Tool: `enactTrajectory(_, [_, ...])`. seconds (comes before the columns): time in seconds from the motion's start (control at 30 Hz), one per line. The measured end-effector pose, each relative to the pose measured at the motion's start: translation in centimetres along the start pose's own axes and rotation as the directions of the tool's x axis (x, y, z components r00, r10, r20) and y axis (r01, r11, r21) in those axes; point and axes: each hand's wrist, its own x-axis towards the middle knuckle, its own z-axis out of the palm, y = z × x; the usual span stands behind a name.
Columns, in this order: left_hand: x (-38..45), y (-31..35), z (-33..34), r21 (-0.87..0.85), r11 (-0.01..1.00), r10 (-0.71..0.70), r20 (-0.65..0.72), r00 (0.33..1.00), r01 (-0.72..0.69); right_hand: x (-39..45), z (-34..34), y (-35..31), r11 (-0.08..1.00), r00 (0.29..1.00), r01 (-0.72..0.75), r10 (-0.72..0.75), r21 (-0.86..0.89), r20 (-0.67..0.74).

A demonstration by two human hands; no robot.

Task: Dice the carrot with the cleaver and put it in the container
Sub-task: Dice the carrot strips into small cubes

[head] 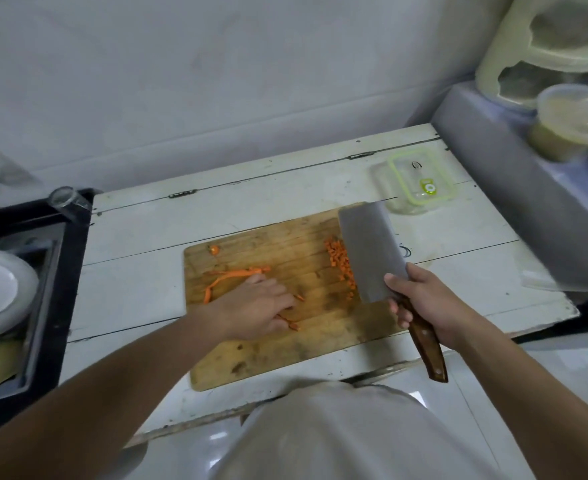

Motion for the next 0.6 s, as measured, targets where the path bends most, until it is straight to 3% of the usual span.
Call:
enactTrajectory(0.17, [-0.6,1.9,2.0,0.011,1.0,-0.001,-0.135,0.991,0.003,0.2,0.2,0.5,1.0,1.0,-0.012,0.012,0.004,0.008])
enactTrajectory(0.23, [-0.3,3.2,3.5,0.047,0.991,-0.107,-0.26,0.96,0.123,0.3,0.4,0.6,1.0,1.0,-0.011,0.011,-0.005,0.019])
enactTrajectory(0.3, [0.1,4.4,4.1,-0.022,0.947,-0.307,-0.36,0.881,0.321,0.3,0.7,0.6,1.0,0.999,-0.011,0.011,-0.021,0.03])
enactTrajectory(0.37, [0.7,4.9,4.3,-0.144,0.876,-0.478,-0.395,0.784,0.461,0.2,0.8,0.5,0.999,0.999,-0.012,0.014,-0.039,0.032])
enactTrajectory(0.4, [1.0,4.8,4.3,-0.184,0.861,-0.507,-0.385,0.771,0.475,0.1,0.8,0.4,0.999,0.999,-0.011,0.012,-0.045,0.031])
enactTrajectory(0.53, [1.4,3.8,4.0,-0.244,0.918,-0.375,-0.276,0.885,0.313,-0.2,0.5,0.2,0.999,1.0,-0.014,0.015,-0.049,0.021])
enactTrajectory(0.6, [1.4,3.0,3.4,-0.266,0.929,-0.327,-0.266,0.907,0.257,-0.2,0.5,0.1,0.999,1.0,-0.019,0.02,-0.044,0.016])
